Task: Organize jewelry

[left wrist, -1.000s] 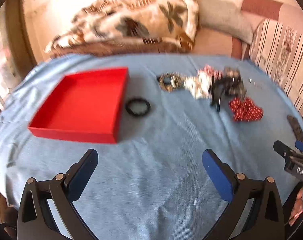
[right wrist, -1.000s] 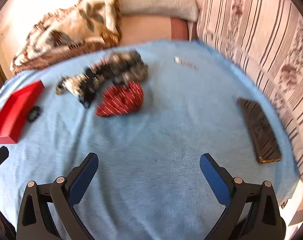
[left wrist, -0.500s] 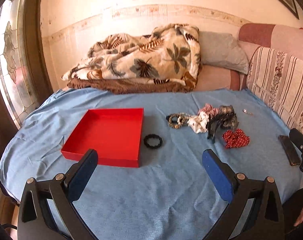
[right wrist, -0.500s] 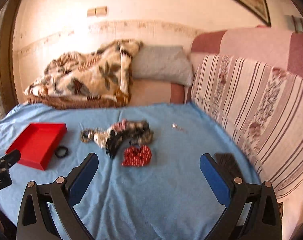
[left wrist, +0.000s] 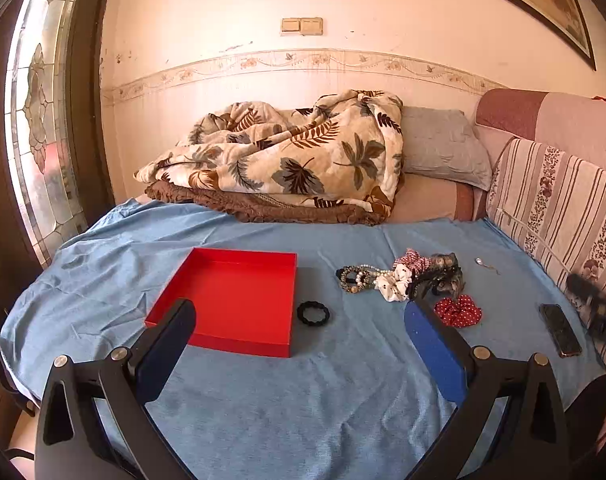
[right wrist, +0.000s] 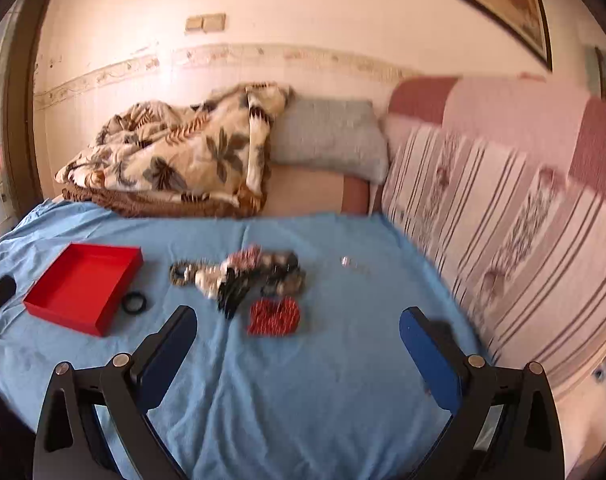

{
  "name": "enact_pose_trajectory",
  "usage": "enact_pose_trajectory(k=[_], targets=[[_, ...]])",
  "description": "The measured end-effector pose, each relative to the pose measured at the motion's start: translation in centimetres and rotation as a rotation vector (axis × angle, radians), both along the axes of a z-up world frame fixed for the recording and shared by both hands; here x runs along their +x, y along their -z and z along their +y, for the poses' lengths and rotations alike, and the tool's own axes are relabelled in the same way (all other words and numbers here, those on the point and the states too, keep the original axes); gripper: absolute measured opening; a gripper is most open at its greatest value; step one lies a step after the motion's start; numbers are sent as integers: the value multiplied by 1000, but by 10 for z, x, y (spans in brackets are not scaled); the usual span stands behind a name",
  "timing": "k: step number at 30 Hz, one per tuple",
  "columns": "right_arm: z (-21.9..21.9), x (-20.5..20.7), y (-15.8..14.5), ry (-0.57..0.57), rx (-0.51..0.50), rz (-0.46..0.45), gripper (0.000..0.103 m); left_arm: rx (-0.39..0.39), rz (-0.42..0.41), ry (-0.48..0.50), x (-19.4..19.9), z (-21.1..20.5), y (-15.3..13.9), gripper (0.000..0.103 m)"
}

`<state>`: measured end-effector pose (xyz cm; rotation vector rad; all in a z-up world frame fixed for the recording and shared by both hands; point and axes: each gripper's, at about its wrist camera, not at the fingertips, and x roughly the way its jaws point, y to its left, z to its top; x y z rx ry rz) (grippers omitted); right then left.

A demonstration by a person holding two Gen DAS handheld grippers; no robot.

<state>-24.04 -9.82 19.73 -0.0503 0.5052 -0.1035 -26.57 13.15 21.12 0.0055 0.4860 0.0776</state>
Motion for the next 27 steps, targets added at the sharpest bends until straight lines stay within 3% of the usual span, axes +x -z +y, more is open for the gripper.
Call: enact_pose_trajectory(k=[4, 9, 15, 27], targets=[[2, 14, -18, -17, 18, -8, 103, 40, 6, -7, 3, 1, -2, 103], [17, 34, -16, -35, -82, -53, 103, 75, 42, -16, 20, 1, 3, 103], [21, 65, 10, -68, -130, 1, 103, 93, 138, -13, 53, -2, 23, 103], [-29, 144, 79, -24, -20, 131, 103, 203, 243, 12, 125, -25, 64, 103]])
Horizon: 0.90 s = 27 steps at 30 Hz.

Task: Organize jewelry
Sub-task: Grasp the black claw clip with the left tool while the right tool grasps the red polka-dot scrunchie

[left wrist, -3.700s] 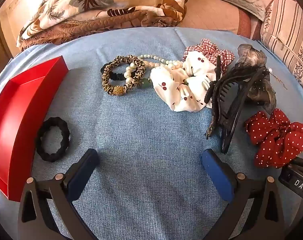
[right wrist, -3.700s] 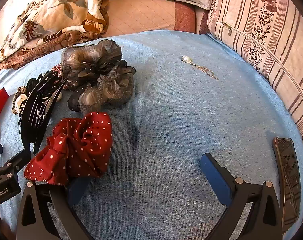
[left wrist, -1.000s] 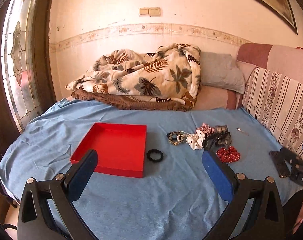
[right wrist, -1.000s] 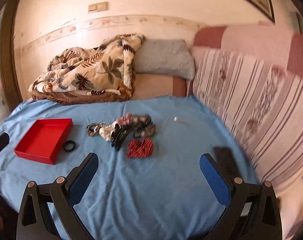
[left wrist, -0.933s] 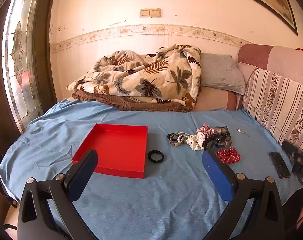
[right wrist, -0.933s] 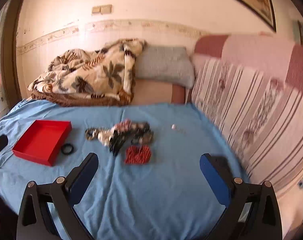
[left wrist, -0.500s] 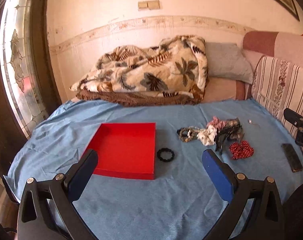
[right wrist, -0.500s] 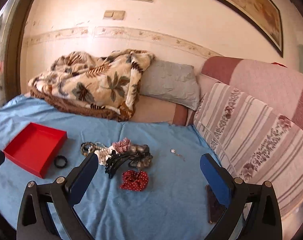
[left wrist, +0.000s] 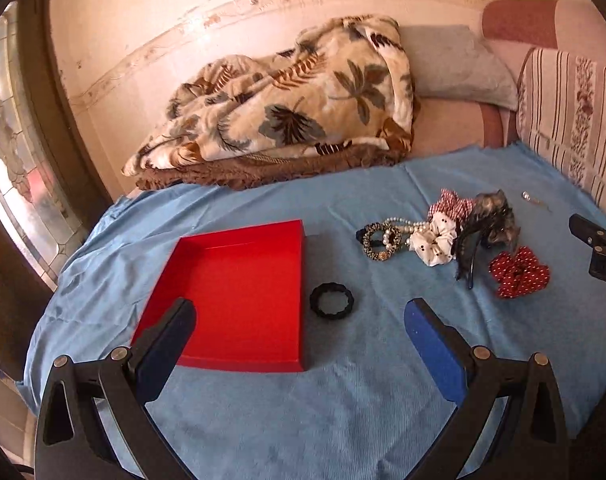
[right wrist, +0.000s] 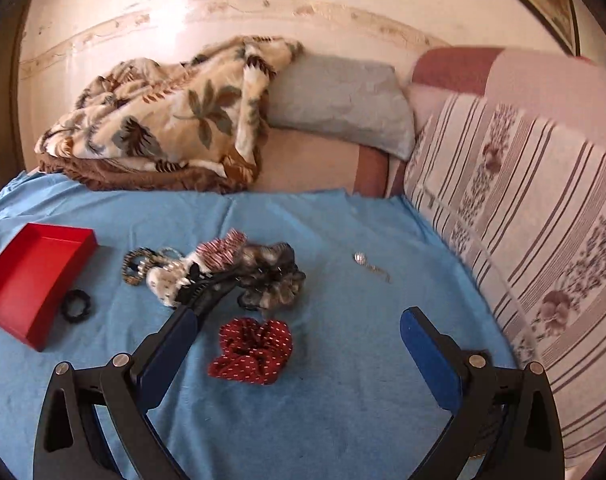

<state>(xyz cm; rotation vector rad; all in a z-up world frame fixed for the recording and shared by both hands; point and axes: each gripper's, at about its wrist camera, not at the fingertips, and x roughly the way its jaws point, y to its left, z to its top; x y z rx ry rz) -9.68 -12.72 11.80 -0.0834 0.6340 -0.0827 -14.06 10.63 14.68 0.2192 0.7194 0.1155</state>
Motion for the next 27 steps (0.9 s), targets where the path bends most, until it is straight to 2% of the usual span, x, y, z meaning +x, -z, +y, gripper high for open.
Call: enact_pose_trajectory(k=[6, 10, 12, 13, 15, 18, 22, 27], targets=[[-23, 25, 35, -8, 108, 89, 100, -29, 44, 66, 39, -13, 19, 103], [-39, 39, 56, -27, 242, 178, 89, -99, 120, 150, 68, -31, 37, 103], [-42, 43, 63, -36, 289, 204, 86, -145, 153, 196, 84, -45, 46, 97], [-43, 44, 66, -38, 300, 212, 84, -158, 162, 215, 90, -52, 50, 95], [-43, 50, 76, -47, 331, 246, 80, -174, 193, 262, 106, -70, 61, 84], [-41, 60, 89, -62, 363, 297, 70, -186, 243, 311, 126, -92, 77, 74], [-38, 72, 103, -76, 371, 337, 63, -198, 284, 348, 148, -114, 93, 74], [-42, 84, 120, -67, 406, 383, 60, -247, 346, 394, 169, -135, 113, 74]])
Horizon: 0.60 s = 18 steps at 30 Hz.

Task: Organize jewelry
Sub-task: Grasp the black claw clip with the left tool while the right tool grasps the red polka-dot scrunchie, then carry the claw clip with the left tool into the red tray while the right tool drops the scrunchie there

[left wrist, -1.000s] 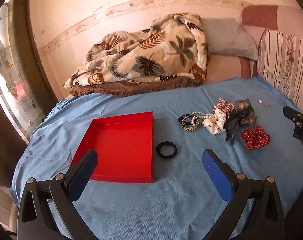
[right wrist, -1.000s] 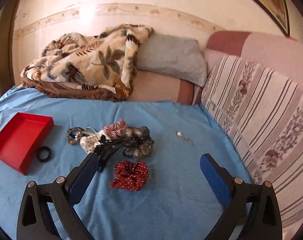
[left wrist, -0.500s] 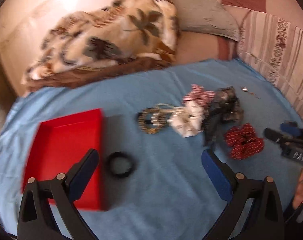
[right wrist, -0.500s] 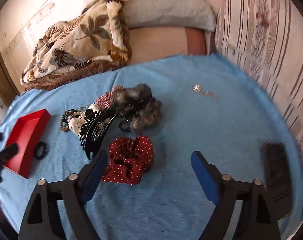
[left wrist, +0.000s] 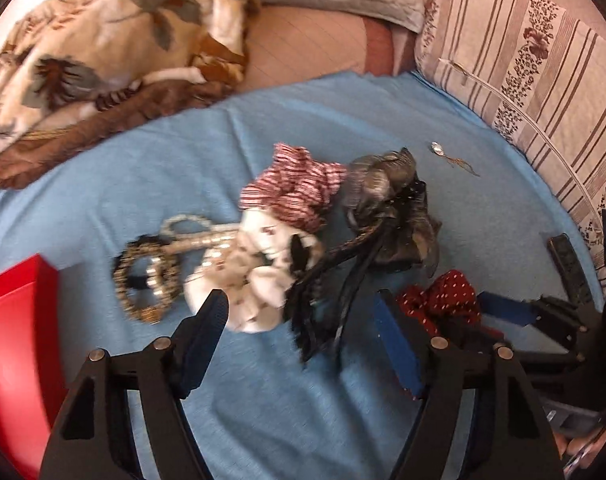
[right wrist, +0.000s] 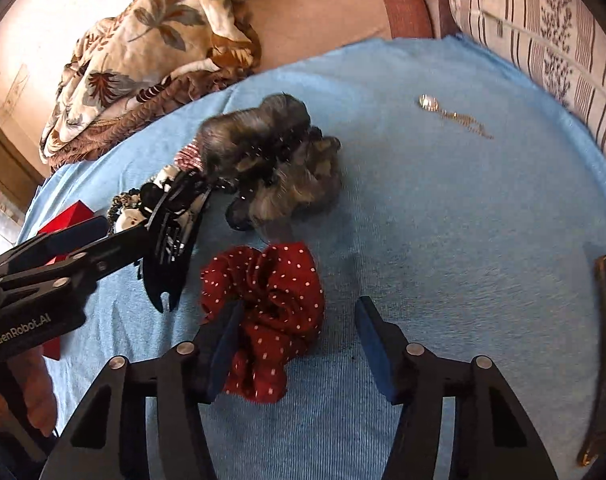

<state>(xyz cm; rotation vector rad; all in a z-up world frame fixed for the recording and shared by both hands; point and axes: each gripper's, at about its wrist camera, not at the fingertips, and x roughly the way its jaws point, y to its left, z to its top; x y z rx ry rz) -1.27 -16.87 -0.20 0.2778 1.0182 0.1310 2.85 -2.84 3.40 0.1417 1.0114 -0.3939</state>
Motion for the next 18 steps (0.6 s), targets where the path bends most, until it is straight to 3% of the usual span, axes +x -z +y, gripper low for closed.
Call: enact_pose_trajectory(k=[3, 5, 6, 8, 11, 18], targets=[[0, 2, 3, 2, -4, -1, 59, -12, 34, 13, 5, -9, 11, 74], [1, 2, 2, -4, -9, -7, 49, -19, 42, 13, 6, -13, 14, 72], [2, 3, 3, -11, -5, -2, 45, -27, 47, 9, 6, -14, 16, 59], [3, 3, 3, -16, 0, -3, 28, -33, 71, -7, 8, -14, 19, 34], [2, 3, 3, -20, 22, -7, 15, -97, 103, -40, 7, -5, 18, 32], [4, -10, -10, -21, 36, -72, 11, -189, 70, -71, -27, 32, -22, 31]])
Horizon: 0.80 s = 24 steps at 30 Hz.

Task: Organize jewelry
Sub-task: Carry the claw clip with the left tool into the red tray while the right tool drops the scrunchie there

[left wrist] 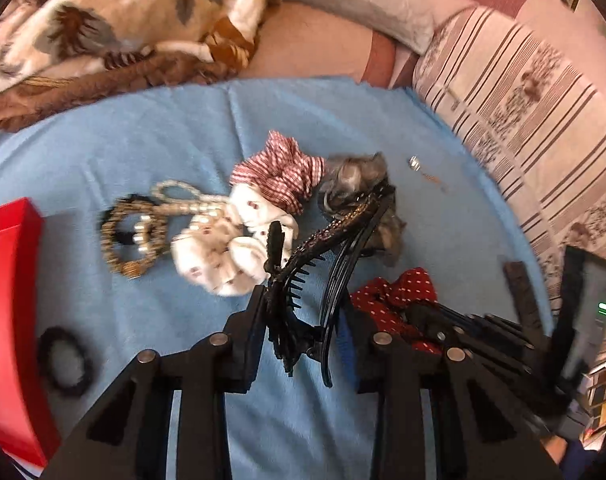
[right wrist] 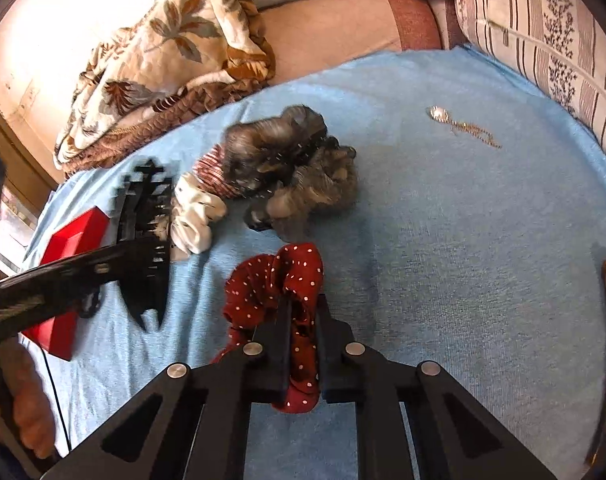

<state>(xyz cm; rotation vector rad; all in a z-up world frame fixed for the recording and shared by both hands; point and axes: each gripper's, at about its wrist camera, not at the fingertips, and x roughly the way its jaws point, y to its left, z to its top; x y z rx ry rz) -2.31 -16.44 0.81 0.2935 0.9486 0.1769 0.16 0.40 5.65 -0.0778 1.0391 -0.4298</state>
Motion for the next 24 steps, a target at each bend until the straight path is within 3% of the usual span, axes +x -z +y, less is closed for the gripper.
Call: enact_pose_trajectory(k=[5, 9, 12, 18, 24], targets=[[6, -21, -11, 15, 10, -33, 10, -23, -47, -60, -29, 62, -34, 32], [21, -38, -37, 0, -24, -90, 10, 49, -84, -172, -40, 130, -46, 32], [43, -41, -59, -41, 9, -114, 10, 89, -74, -281, -40, 187, -47, 32], [136, -14, -91, -224, 66, -116, 10, 129, -39, -441, -21, 279, -36, 32], [243, 36, -93, -373, 105, -80, 10, 170, 1, -519, 11, 331, -13, 32]])
